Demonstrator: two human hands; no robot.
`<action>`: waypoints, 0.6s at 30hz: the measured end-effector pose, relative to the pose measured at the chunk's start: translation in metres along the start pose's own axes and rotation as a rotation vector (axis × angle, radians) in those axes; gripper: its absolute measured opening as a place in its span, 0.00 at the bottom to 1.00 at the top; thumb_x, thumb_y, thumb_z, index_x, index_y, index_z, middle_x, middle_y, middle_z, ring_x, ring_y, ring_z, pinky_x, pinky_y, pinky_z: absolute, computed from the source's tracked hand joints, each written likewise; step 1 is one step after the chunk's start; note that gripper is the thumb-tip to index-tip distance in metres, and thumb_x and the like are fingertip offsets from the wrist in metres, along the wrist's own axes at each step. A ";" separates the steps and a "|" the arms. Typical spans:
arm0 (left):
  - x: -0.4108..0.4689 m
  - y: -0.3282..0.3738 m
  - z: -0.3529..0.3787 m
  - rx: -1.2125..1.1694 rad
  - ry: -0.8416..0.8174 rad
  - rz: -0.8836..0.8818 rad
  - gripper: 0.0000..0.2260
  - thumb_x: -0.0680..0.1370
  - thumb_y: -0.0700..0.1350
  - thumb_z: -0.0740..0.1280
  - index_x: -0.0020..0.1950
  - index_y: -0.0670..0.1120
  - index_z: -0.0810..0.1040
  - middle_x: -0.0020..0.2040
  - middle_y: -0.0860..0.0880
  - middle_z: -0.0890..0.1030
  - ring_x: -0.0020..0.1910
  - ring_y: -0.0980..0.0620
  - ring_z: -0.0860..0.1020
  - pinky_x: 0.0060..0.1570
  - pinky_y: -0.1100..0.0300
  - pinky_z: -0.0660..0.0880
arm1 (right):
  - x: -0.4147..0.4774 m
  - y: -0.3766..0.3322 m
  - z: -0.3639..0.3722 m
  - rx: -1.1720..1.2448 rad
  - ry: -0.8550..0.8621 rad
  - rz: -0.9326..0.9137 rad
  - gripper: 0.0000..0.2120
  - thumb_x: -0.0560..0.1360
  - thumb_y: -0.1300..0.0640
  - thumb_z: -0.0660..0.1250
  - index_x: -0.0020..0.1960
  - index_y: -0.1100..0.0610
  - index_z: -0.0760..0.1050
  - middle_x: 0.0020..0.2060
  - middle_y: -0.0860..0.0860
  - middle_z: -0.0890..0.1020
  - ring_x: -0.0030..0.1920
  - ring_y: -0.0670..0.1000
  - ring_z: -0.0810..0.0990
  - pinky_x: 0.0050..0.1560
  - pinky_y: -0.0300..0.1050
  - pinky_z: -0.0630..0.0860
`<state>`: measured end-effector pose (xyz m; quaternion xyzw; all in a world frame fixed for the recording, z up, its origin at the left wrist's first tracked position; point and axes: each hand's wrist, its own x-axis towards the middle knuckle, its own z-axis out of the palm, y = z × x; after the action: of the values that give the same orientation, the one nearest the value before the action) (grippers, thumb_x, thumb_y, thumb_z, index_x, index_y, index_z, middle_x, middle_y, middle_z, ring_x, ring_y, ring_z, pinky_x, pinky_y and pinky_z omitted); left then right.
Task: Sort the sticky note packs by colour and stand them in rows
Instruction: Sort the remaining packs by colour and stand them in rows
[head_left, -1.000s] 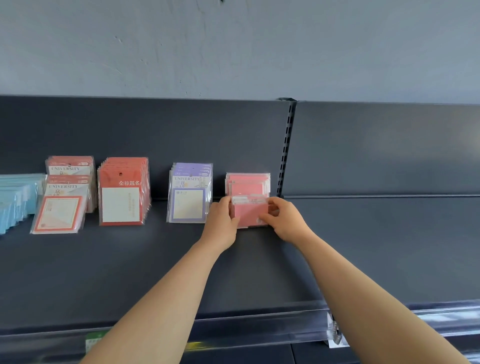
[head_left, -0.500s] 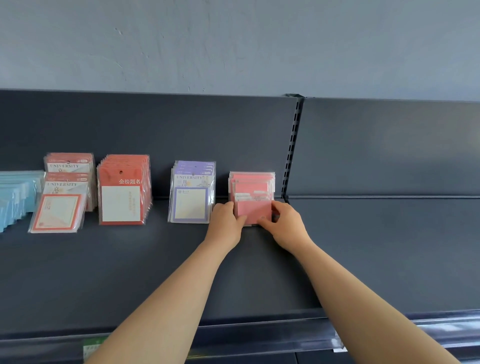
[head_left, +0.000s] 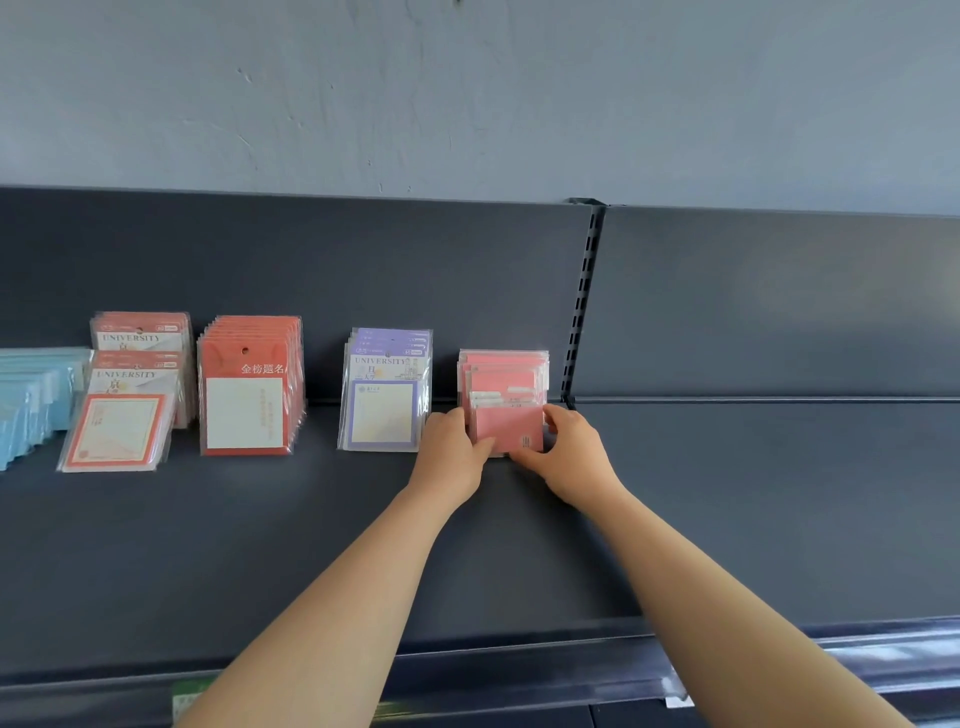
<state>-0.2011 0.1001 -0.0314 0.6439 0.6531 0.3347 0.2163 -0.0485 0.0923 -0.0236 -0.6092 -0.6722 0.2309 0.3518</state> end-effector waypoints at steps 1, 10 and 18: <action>-0.001 0.000 -0.002 0.001 0.001 -0.003 0.18 0.78 0.49 0.69 0.65 0.44 0.73 0.60 0.46 0.74 0.58 0.47 0.76 0.57 0.58 0.72 | -0.001 -0.001 -0.001 -0.015 0.008 -0.012 0.18 0.70 0.53 0.73 0.59 0.52 0.74 0.52 0.49 0.74 0.50 0.48 0.73 0.46 0.38 0.67; -0.017 0.002 -0.029 0.010 0.044 0.031 0.21 0.79 0.44 0.67 0.70 0.42 0.68 0.66 0.44 0.72 0.64 0.47 0.72 0.61 0.57 0.70 | -0.015 -0.018 -0.003 -0.084 0.116 -0.100 0.24 0.69 0.54 0.73 0.62 0.51 0.70 0.54 0.43 0.72 0.57 0.48 0.73 0.47 0.39 0.69; -0.039 -0.016 -0.073 0.016 0.149 0.021 0.12 0.79 0.42 0.66 0.60 0.40 0.73 0.58 0.45 0.75 0.57 0.48 0.74 0.50 0.62 0.67 | -0.033 -0.063 0.016 -0.173 0.089 -0.156 0.40 0.73 0.50 0.72 0.78 0.55 0.55 0.77 0.47 0.56 0.76 0.47 0.55 0.72 0.42 0.57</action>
<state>-0.2611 0.0514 0.0008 0.6256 0.6633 0.3788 0.1587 -0.1020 0.0526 0.0062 -0.5928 -0.7186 0.1168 0.3443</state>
